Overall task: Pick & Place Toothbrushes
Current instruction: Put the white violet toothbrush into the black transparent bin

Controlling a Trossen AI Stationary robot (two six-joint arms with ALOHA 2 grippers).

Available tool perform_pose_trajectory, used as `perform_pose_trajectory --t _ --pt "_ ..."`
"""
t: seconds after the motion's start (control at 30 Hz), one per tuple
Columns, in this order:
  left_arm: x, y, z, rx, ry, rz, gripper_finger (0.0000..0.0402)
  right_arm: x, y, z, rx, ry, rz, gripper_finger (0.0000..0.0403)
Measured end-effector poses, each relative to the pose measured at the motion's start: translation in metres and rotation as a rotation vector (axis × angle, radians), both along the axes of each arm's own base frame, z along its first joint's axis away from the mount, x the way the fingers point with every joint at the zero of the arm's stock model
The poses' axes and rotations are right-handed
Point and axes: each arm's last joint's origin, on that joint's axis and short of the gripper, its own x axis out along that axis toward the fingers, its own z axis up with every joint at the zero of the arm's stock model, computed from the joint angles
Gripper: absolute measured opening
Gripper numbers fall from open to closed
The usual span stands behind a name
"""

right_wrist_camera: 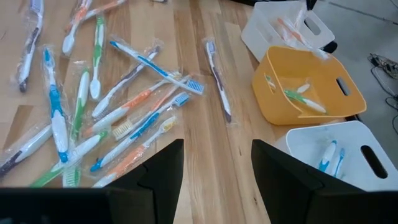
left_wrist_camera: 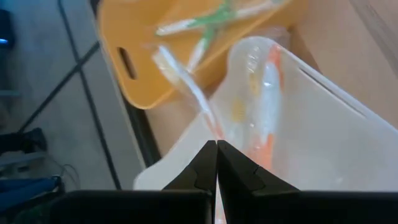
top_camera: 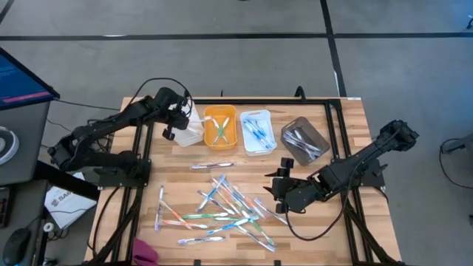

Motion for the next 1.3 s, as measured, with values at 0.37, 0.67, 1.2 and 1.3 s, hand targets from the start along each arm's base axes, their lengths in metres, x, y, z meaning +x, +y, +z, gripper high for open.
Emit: perform_pose_trajectory --t 0.37,0.67,1.2,1.3 --pt "-0.003 -0.023 0.033 -0.063 -0.308 0.191 0.0007 0.000 0.000 0.000 0.023 -0.009 -0.018 0.0182" --pt "0.011 -0.061 0.044 -0.259 -0.430 -0.021 0.0008 0.000 0.000 0.000 0.024 -0.009 -0.018 0.0182" --pt "0.028 -0.073 0.029 -0.350 -0.340 -0.082 0.0152 0.000 0.000 0.000 0.023 -0.009 -0.018 0.0182" --pt "0.036 -0.081 0.024 -0.388 -0.314 -0.104 0.0170 0.000 0.000 0.000 0.023 -0.008 -0.018 0.0182"
